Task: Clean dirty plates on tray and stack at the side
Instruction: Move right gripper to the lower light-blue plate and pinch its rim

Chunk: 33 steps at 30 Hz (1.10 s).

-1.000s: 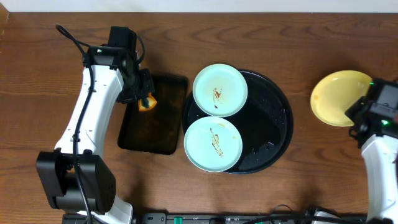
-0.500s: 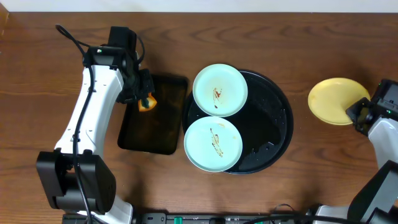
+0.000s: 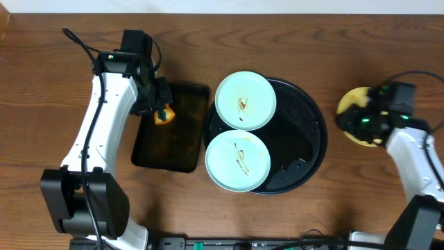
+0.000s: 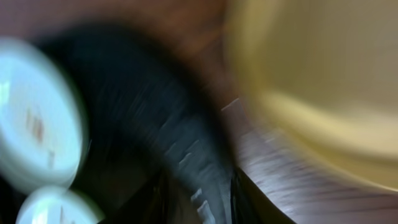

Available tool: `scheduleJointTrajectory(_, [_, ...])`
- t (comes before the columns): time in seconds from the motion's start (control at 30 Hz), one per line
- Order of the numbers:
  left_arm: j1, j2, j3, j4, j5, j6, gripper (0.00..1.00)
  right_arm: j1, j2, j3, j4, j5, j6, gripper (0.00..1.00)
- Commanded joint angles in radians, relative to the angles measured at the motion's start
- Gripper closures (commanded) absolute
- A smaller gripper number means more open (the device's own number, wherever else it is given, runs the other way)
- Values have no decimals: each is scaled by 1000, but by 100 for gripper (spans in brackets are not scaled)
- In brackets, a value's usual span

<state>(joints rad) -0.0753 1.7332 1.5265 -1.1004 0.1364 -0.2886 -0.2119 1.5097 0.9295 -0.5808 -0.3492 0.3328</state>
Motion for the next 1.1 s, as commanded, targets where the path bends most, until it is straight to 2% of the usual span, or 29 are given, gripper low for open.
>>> scheduleJointTrajectory(0.0, [2, -18, 7, -6, 10, -1, 92, 188, -3, 9, -65, -45, -87, 67])
scheduleJointTrajectory(0.33, [2, -18, 7, -6, 10, -1, 92, 551, 93, 3, -72, 93, -32, 64])
scheduleJointTrajectory(0.53, [2, -18, 7, -6, 10, -1, 92, 651, 187, 3, -48, 160, 41, 65])
scheduleJointTrajectory(0.6, [2, -18, 7, -6, 10, -1, 92, 670, 217, 3, -37, 161, 57, 71])
scheduleJointTrajectory(0.77, [2, -18, 7, -7, 10, -1, 92, 675, 241, 4, -30, 162, 67, 98])
scheduleJointTrajectory(0.93, [0, -18, 7, -25, 24, -1, 93, 649, 205, 5, -50, 225, 67, 99])
scheduleJointTrajectory(1.07, [-18, -18, 3, -27, 74, 7, 93, 618, 131, 5, -85, 349, 67, 99])
